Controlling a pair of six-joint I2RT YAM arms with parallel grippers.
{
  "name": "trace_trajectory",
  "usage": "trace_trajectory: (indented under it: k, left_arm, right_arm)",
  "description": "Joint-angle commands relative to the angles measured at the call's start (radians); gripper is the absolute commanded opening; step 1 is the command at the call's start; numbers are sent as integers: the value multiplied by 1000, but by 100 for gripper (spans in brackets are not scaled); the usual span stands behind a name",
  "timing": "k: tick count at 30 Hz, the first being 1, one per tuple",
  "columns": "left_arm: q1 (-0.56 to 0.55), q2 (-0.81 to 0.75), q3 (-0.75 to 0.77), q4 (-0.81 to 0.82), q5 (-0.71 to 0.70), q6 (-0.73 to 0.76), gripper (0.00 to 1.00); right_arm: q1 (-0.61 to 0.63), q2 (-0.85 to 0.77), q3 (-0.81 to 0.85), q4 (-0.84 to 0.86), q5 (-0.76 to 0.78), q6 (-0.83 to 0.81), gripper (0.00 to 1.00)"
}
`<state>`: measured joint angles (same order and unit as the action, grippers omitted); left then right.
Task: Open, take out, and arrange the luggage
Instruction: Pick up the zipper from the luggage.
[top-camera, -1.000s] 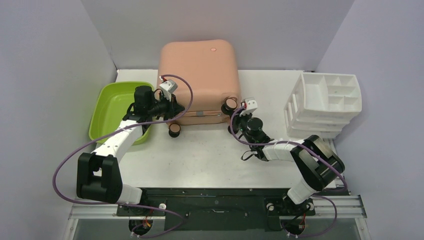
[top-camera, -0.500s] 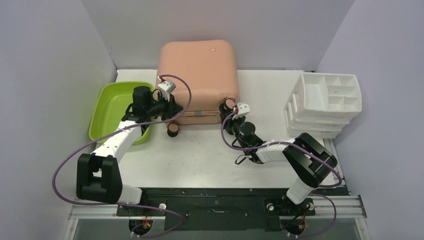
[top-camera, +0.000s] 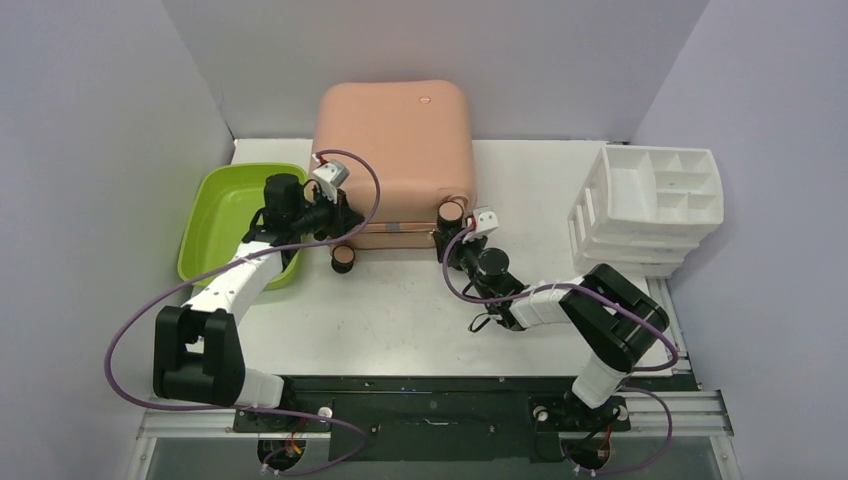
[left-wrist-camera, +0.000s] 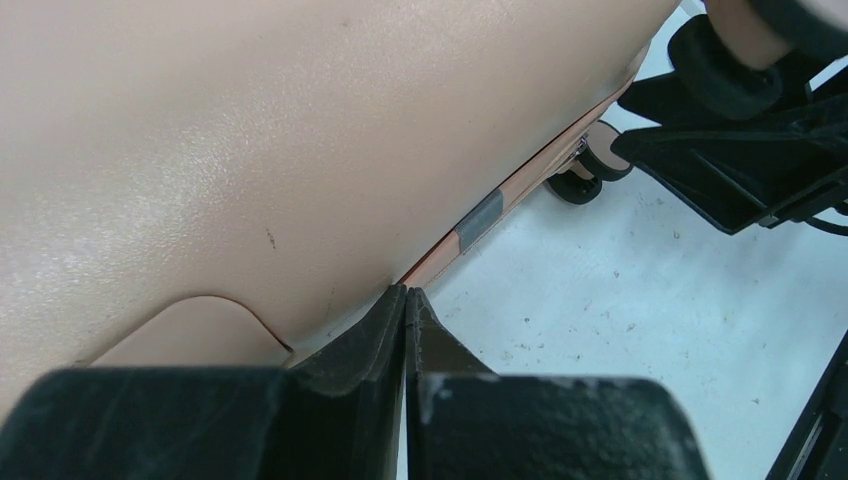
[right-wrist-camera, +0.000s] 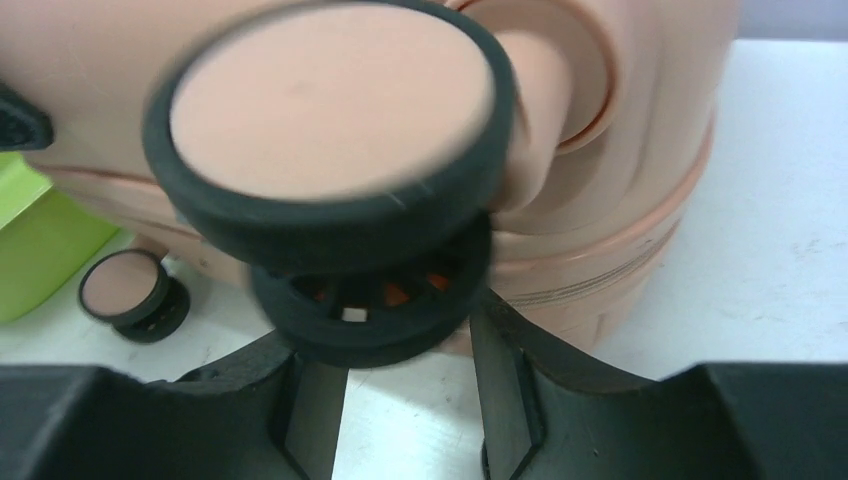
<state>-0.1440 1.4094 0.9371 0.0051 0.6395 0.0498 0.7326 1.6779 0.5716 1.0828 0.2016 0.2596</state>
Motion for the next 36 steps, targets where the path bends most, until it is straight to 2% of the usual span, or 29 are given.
trace_trajectory:
  k: [1, 8, 12, 17, 25, 30, 36]
  left_arm:
    - [24, 47, -45, -60, -28, -23, 0]
    - [22, 57, -48, -32, 78, -43, 0]
    - [21, 58, -52, -24, 118, -44, 0]
    - [20, 52, -59, -21, 135, -44, 0]
    - [20, 46, -60, -20, 140, -44, 0]
    - [20, 47, -60, -20, 144, -44, 0]
    - [20, 43, -63, -20, 148, -44, 0]
  right_arm:
    - [39, -21, -25, -24, -105, 44, 42]
    - [78, 7, -34, -43, -49, 26, 42]
    - [94, 35, -1, -32, 33, -25, 43]
    - [130, 90, 80, -36, 167, -90, 43]
    - [163, 159, 141, -12, 265, -149, 43]
    - [193, 208, 182, 23, 441, -199, 33]
    - [205, 228, 198, 80, 489, -237, 22]
